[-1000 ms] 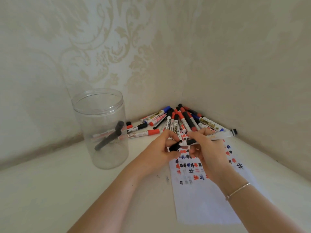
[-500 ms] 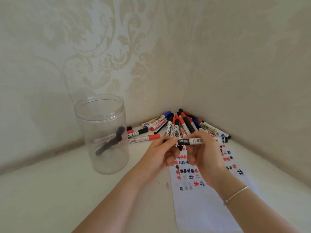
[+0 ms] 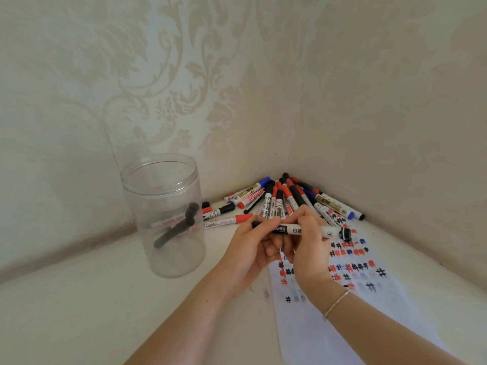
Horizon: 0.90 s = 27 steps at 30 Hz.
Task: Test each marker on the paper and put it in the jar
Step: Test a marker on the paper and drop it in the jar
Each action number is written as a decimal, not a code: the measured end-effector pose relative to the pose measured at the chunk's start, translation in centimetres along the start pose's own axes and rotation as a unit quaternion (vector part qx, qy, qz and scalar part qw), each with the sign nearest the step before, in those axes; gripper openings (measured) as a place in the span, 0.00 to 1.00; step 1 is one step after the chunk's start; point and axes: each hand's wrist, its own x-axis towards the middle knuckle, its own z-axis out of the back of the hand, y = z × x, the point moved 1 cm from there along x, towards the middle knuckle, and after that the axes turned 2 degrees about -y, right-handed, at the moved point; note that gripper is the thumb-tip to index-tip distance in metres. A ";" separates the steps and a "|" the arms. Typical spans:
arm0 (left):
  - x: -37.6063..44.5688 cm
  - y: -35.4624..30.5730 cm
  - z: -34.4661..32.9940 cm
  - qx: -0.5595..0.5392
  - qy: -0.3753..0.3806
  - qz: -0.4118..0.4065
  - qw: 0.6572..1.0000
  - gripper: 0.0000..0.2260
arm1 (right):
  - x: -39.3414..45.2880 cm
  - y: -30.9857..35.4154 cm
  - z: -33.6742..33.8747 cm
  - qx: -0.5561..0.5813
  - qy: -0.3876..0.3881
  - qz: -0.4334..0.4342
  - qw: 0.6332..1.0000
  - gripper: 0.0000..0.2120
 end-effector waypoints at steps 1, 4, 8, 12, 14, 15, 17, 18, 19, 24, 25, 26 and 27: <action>0.0 0.0 -0.1 -0.001 -0.001 -0.003 1.000 0.09 | 0.1 0.1 0.0 0.005 -0.007 -0.007 1.000 0.13; -0.2 -0.6 -0.4 0.032 -0.029 -0.036 0.998 0.06 | 0.8 0.6 -0.1 0.050 0.002 -0.096 0.994 0.16; -1.0 -3.3 -1.7 0.346 -0.112 -0.249 0.898 0.06 | 2.7 0.5 -0.2 0.131 0.110 -0.245 0.954 0.21; -3.7 -8.2 -3.7 0.500 -0.184 -0.485 0.694 0.05 | 5.5 0.9 0.4 0.094 0.037 -0.270 0.958 0.25; -5.4 -11.3 -3.7 0.467 -0.212 -0.531 0.675 0.08 | 6.9 0.7 1.2 -0.192 0.013 -0.195 0.962 0.18; -6.2 -12.8 -3.3 0.450 -0.234 -0.537 0.674 0.09 | 7.5 0.3 1.4 -0.352 0.033 -0.150 0.923 0.15; -7.4 -15.2 -2.3 0.437 -0.275 -0.535 0.668 0.11 | 8.0 -1.0 1.4 -0.539 0.103 -0.091 0.831 0.20; -7.8 -16.1 -1.8 0.442 -0.292 -0.535 0.659 0.13 | 8.0 -1.8 1.3 -0.585 0.135 -0.078 0.796 0.24; -8.0 -16.7 -1.3 0.452 -0.305 -0.533 0.647 0.13 | 7.9 -2.4 1.0 -0.620 0.156 -0.061 0.767 0.26; -8.0 -17.1 0.6 0.543 -0.353 -0.457 0.610 0.16 | 7.1 -3.5 -0.5 -0.666 0.178 -0.004 0.724 0.24; -7.9 -16.8 0.7 0.572 -0.355 -0.433 0.599 0.16 | 7.0 -3.5 -0.8 -0.664 0.184 -0.010 0.725 0.23; -7.8 -16.5 0.7 0.602 -0.355 -0.411 0.586 0.15 | 7.0 -3.5 -0.9 -0.659 0.189 -0.015 0.728 0.22; -7.5 -16.2 0.9 0.626 -0.351 -0.393 0.574 0.15 | 6.9 -3.4 -1.1 -0.656 0.191 -0.021 0.730 0.21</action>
